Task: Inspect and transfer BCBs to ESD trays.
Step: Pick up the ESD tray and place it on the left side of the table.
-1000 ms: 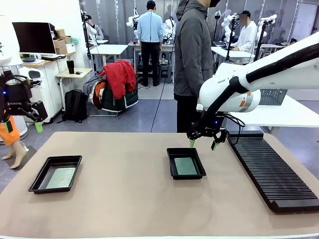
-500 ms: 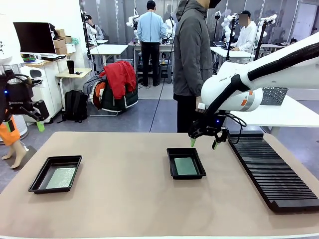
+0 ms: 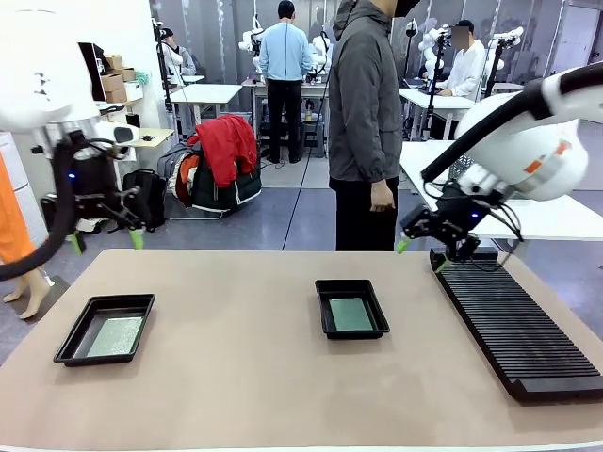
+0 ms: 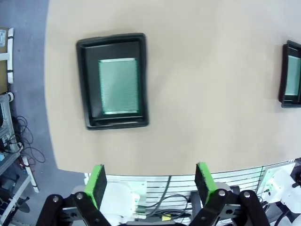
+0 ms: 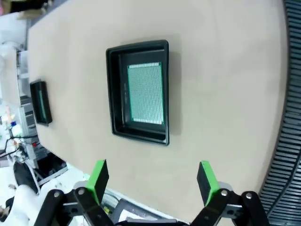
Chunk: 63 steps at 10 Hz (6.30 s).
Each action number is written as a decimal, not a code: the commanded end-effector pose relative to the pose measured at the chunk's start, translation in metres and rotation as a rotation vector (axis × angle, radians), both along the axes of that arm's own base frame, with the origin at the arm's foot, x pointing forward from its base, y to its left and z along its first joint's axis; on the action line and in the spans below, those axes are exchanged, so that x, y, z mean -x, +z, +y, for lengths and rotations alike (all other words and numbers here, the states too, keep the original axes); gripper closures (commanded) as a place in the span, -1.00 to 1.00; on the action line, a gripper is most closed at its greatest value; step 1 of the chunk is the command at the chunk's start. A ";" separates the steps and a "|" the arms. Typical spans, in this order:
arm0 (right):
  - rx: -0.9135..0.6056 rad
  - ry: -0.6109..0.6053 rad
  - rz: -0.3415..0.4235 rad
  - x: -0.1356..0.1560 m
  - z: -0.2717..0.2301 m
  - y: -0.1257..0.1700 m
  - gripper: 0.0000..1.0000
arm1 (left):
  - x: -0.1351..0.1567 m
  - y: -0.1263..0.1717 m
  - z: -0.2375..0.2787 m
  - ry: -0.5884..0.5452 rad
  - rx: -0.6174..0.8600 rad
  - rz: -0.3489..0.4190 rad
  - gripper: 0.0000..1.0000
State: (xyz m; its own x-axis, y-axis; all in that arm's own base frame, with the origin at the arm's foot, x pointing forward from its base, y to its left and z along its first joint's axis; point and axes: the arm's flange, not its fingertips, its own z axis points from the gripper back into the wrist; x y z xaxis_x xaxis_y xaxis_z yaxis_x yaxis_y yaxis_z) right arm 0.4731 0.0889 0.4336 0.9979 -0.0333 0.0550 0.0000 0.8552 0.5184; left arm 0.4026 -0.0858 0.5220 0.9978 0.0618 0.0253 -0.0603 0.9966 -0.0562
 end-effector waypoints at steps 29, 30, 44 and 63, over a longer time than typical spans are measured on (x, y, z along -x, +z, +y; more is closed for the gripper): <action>-0.089 0.071 0.008 0.010 -0.060 -0.010 -1.00 | -0.089 -0.198 -0.387 -0.106 -0.059 -0.205 -1.00; -0.089 0.071 0.008 0.010 -0.060 -0.010 -1.00 | -0.096 -0.204 -0.385 -0.105 -0.050 -0.197 -1.00; -0.089 0.071 0.008 0.010 -0.060 -0.010 -1.00 | -0.116 -0.213 -0.377 -0.076 -0.048 -0.137 -0.48; -0.089 0.071 0.008 0.010 -0.060 -0.010 -1.00 | -0.136 -0.215 -0.367 -0.071 -0.041 -0.092 1.00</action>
